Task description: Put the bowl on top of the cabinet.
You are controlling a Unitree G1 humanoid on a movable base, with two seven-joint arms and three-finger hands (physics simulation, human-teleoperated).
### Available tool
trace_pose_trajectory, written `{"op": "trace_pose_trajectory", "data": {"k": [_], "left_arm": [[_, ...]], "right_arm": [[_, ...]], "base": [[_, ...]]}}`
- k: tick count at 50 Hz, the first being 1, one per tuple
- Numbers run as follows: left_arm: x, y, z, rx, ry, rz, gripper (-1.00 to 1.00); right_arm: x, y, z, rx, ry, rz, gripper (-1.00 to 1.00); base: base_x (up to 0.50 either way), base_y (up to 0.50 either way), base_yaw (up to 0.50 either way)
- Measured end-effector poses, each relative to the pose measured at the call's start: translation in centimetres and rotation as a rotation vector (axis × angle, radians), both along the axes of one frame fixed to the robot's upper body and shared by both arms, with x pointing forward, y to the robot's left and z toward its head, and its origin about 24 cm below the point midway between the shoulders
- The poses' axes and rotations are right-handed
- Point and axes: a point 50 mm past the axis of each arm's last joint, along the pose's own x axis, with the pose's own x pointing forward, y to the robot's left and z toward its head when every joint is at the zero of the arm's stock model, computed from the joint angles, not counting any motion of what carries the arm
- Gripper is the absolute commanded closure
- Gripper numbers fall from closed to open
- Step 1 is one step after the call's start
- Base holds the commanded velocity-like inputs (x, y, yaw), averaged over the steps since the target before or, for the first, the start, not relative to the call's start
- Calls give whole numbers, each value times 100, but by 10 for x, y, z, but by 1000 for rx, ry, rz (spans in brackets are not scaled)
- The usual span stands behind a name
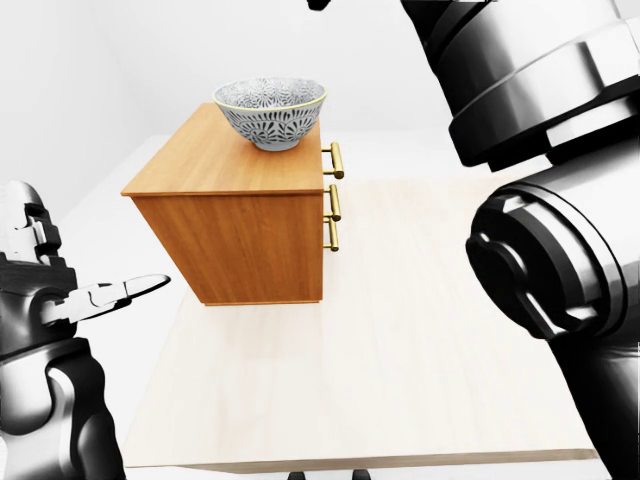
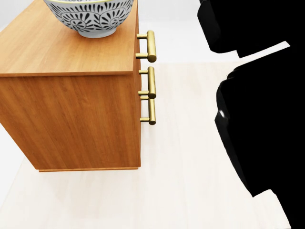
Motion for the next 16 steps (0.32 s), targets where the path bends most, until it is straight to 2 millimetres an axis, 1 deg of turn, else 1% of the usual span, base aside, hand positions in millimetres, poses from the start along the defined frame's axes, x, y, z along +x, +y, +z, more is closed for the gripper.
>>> {"op": "trace_pose_trajectory", "data": {"k": [4, 10, 16], "left_arm": [[1, -1, 0, 3, 3, -2, -100], [2, -2, 0, 6, 4, -3, -100], [2, -2, 0, 9, 3, -3, -100]], "right_arm": [[-14, -17, 27, 59, -42, 16, -100], [-15, -46, 38, 148, -20, 17, -100], [-17, -66, 45, 214, -9, 24, -100]], "base": [[0, 0, 0], [0, 0, 0], [0, 0, 0]]}}
